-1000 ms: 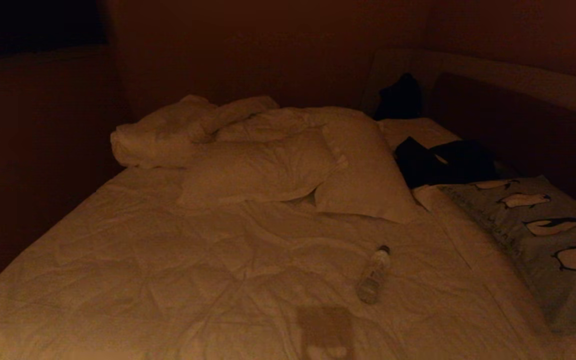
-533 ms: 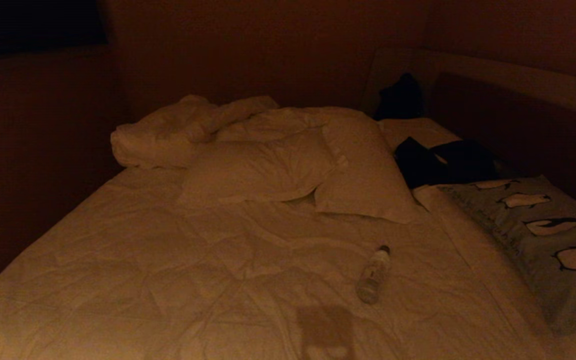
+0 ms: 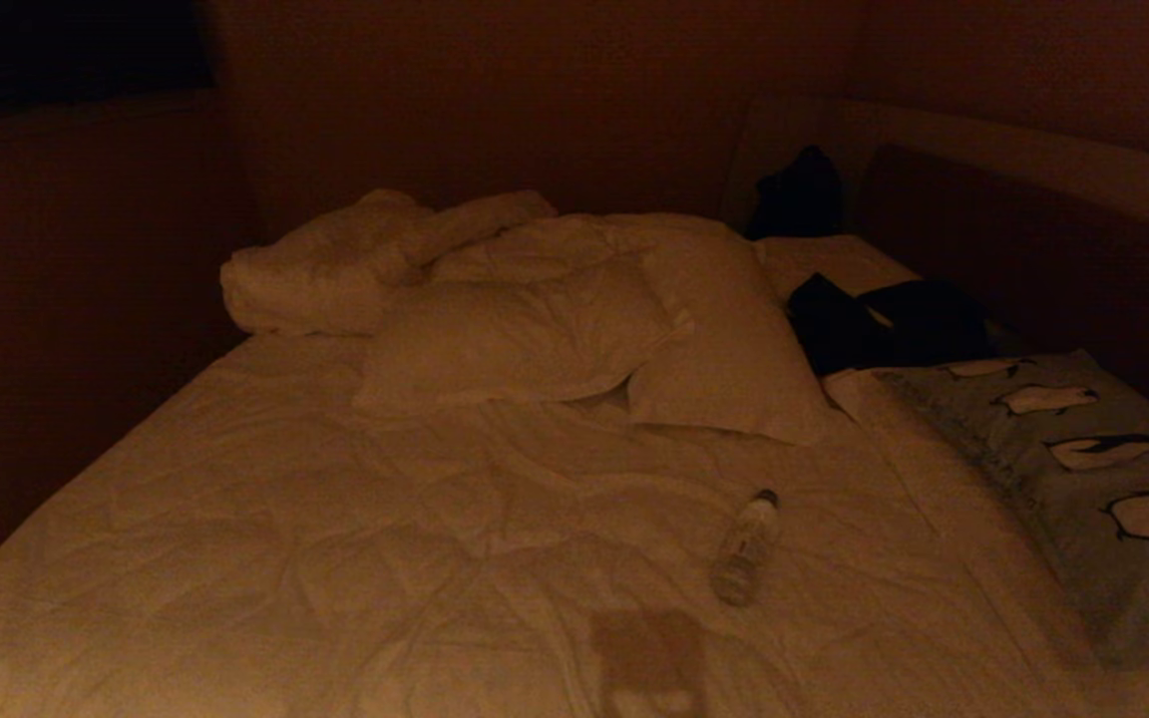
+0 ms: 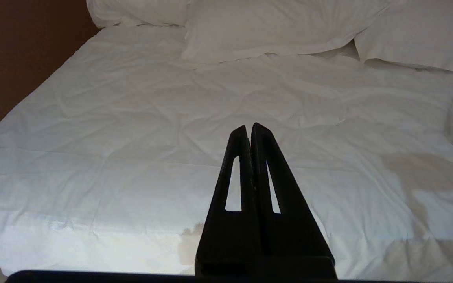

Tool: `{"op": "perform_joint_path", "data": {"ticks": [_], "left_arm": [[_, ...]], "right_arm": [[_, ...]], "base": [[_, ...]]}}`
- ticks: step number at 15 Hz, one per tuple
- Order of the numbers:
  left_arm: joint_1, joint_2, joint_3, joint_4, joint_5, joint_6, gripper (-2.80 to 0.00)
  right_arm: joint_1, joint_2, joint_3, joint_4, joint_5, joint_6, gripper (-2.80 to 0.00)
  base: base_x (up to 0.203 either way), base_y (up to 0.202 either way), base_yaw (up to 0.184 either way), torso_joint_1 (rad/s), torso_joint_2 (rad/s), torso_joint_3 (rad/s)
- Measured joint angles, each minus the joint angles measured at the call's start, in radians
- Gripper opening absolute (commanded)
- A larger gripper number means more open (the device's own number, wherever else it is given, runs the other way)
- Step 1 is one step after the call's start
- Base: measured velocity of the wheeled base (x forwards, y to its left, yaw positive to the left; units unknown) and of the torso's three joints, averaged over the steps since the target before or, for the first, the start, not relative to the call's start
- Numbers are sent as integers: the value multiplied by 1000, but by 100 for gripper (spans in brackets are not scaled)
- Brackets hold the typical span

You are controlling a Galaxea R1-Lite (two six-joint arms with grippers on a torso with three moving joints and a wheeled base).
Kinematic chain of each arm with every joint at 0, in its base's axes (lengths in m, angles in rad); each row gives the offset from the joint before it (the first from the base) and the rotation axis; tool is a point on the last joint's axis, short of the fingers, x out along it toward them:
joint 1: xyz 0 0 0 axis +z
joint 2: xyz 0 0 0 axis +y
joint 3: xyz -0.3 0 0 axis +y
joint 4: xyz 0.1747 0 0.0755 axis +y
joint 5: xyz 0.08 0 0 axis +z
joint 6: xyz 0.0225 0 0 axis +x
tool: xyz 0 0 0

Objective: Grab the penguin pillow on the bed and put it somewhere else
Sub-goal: Pick up the pillow

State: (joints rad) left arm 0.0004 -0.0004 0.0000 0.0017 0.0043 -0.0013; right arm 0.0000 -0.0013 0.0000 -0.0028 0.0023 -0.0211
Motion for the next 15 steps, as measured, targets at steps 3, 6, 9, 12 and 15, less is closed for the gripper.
{"op": "perform_joint_path", "data": {"ticks": [3,6,9,12,15], "left_arm": [[0,0,0,0,0,0,-280],[0,0,0,0,0,0,-280],[1,0,0,0,0,0,-280],[0,0,0,0,0,0,-280],[0,0,0,0,0,0,-280]], "right_arm": [[0,0,0,0,0,0,-280],[0,0,0,0,-1,-3,-280],[0,0,0,-1,-1,-1,-280],[0,0,0,1,0,-4,-280],[0,0,-19,-13,-3,-12,-280]], "base": [[0,0,0,0,0,0],[0,0,0,0,0,0],[0,0,0,0,0,0],[0,0,0,0,0,0],[0,0,0,0,0,0]]}}
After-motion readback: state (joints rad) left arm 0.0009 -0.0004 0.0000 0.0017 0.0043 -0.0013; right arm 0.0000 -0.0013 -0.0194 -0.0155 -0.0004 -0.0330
